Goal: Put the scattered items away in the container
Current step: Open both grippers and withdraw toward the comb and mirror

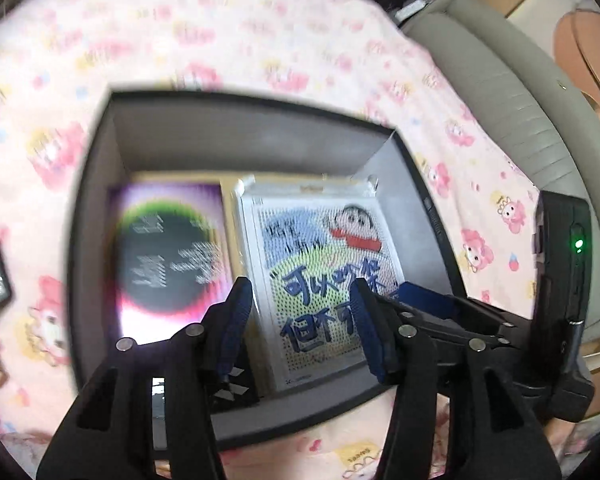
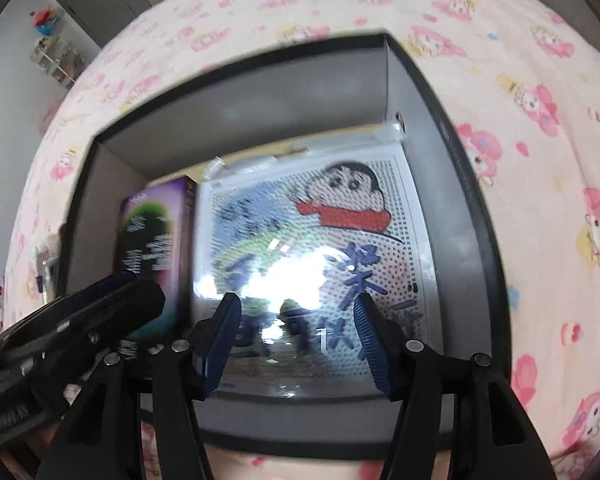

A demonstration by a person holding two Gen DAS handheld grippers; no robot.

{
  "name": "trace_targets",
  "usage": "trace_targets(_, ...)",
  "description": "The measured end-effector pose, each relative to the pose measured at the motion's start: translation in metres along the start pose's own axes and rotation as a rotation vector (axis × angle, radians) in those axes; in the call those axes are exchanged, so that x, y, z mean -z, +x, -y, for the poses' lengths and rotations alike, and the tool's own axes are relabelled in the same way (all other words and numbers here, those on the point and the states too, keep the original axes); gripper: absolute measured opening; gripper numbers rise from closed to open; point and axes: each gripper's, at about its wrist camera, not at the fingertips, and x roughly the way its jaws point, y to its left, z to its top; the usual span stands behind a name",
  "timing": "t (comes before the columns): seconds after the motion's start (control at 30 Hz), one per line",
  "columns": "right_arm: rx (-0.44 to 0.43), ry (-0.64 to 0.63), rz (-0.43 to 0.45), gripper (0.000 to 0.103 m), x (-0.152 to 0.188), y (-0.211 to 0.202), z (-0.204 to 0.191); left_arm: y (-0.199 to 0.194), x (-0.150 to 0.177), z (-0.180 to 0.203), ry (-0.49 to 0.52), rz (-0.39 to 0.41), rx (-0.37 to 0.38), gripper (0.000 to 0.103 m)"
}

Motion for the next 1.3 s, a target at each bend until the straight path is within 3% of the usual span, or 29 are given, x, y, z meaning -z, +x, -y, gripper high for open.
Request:
trace_targets(0.17,0.043,-0.026,0.142,0.055,0.015,-0.052,-0.013,-0.046,0.008,0.008,0.074,0.085,-0.018,0.054)
trace_targets(0.3,0.057,-0.027,0.214,0.055,0.032,-0.067,-0.028,-0.071,0.020,0.014,0.117,0.135,-0.048,0.059)
trace_targets(0.43,0.065,-0.038,0.262,0.055,0.041,-0.083,-0.043,-0.101,0.030,0.009,0.104,0.153,-0.030,0.059)
trace_targets(0.63,0.012,-0.097,0.272,0.055,0.054,-0.094,-0.076,-0.140,0.046,-0.005,0.104,0.200,-0.051,0.059)
trace_targets(0.9,0.007,-0.164,0.299,0.055,0.072,-0.106,-0.119,-0.176,0.063,-0.034,0.069,0.229,-0.073,0.059)
trace_targets(1.3,-0.015,-0.300,0.258,0.055,0.088,-0.086,-0.195,-0.207,0.090,-0.106,-0.041,0.263,-0.132,0.059)
